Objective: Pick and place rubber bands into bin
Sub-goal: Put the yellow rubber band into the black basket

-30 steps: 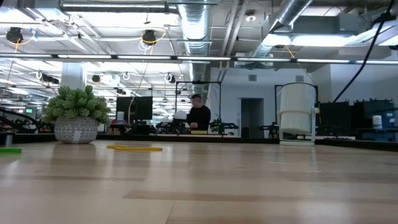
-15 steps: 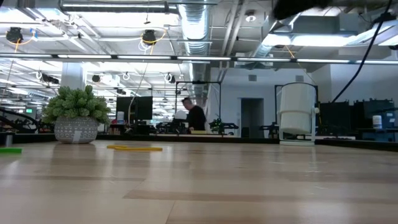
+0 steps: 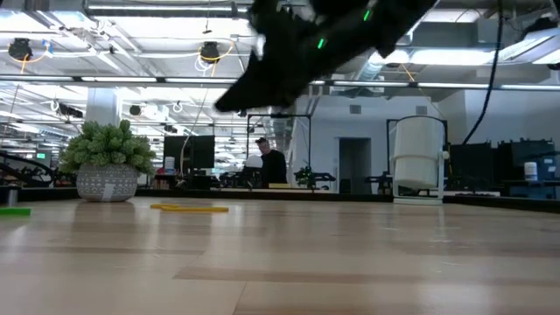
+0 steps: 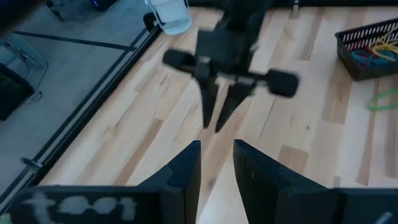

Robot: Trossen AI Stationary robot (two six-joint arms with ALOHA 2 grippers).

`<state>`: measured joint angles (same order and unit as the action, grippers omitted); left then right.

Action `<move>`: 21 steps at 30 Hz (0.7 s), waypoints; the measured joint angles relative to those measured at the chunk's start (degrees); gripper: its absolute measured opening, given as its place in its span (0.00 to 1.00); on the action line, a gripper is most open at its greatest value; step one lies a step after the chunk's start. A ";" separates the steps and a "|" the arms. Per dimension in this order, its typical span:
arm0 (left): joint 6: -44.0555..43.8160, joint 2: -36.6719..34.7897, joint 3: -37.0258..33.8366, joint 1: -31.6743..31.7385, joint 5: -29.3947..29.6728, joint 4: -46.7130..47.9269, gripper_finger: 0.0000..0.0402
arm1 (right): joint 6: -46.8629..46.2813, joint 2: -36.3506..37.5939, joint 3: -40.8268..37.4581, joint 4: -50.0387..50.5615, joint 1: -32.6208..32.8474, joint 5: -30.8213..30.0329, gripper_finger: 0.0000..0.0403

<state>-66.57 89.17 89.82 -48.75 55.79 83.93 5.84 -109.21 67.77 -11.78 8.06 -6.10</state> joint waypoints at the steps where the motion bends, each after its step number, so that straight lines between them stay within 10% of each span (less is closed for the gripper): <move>1: -0.47 0.00 0.00 -0.16 0.00 0.59 0.21 | 0.79 -1.77 0.00 -2.18 -1.05 1.31 0.17; 10: -1.92 -0.02 0.00 -0.46 0.38 2.69 0.21 | 1.87 -15.17 6.86 -4.90 -6.93 7.16 0.17; 21: -1.89 -0.02 -0.02 -0.46 -0.30 2.72 0.21 | 3.64 -25.46 25.62 16.20 -7.07 6.68 0.17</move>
<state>-68.47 89.14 89.80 -49.21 55.49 86.65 9.48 -134.68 93.39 4.42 0.99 0.58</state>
